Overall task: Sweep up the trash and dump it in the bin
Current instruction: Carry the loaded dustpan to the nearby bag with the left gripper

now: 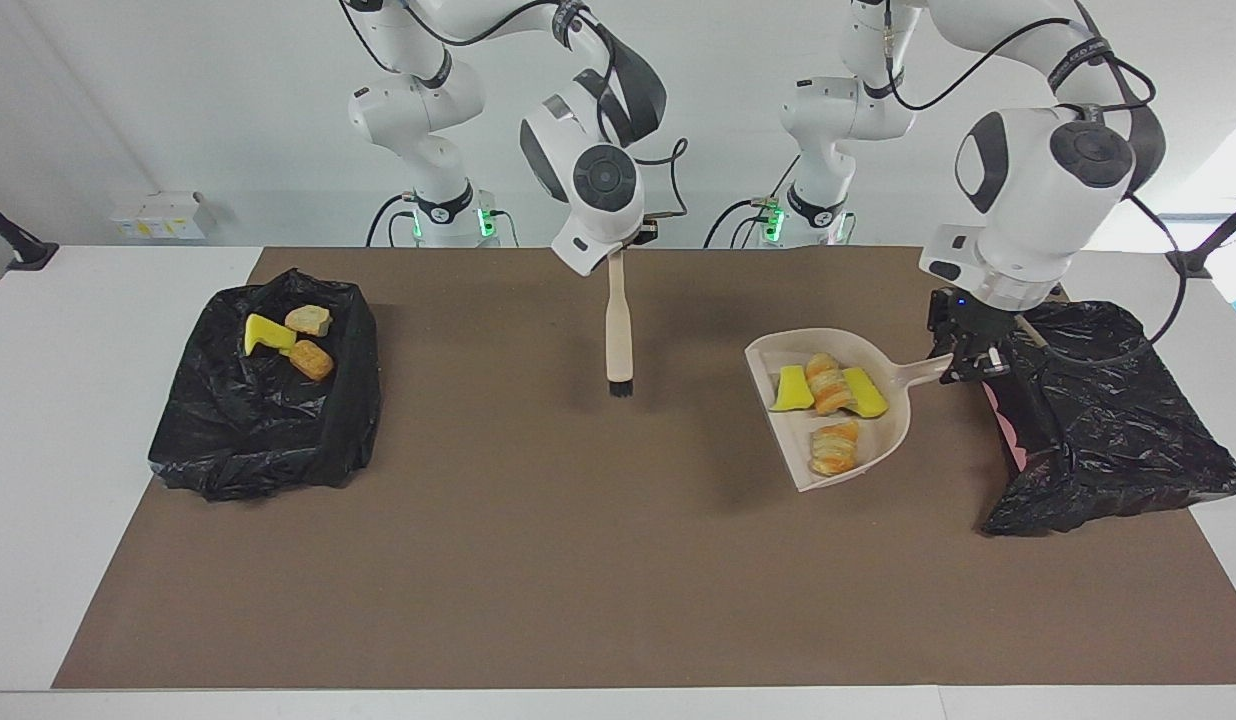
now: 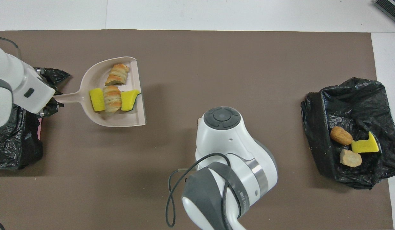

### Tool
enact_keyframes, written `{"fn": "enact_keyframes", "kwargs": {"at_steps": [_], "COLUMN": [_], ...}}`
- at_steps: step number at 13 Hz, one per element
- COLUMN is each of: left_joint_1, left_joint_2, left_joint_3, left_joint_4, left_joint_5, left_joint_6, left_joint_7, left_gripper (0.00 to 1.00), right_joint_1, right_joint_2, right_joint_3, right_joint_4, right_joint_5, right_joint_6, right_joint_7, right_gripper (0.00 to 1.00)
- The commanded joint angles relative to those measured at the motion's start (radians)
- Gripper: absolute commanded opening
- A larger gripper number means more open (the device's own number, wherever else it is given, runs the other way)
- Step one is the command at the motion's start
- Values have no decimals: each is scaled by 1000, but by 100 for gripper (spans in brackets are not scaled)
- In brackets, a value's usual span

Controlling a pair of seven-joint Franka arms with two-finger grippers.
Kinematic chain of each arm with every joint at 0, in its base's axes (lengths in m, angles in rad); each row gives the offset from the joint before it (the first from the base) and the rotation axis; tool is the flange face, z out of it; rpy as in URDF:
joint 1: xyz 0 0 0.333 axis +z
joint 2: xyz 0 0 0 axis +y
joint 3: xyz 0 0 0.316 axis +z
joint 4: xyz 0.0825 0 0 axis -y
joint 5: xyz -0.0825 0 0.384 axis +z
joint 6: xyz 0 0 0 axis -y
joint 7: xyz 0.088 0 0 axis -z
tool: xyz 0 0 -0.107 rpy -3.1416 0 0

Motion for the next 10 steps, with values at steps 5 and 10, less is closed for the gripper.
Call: {"fn": "enact_keyframes", "kwargs": {"at_steps": [5, 10], "left_joint_1": [240, 443], "left_joint_2": [4, 14], "left_joint_3": [-8, 0], "left_joint_4": [69, 152], "left_joint_5": [-3, 23], "left_joint_6": [-42, -66], "left_joint_7": [255, 539], "left_gripper": [0, 0], "right_joint_1": [171, 252], "right_joint_2": [-80, -89], "right_joint_3": [-1, -1], "right_joint_4": [-189, -322], "right_joint_5": [31, 52], "right_joint_6": [158, 306], "right_joint_7": [73, 161], "right_gripper": [0, 0]}}
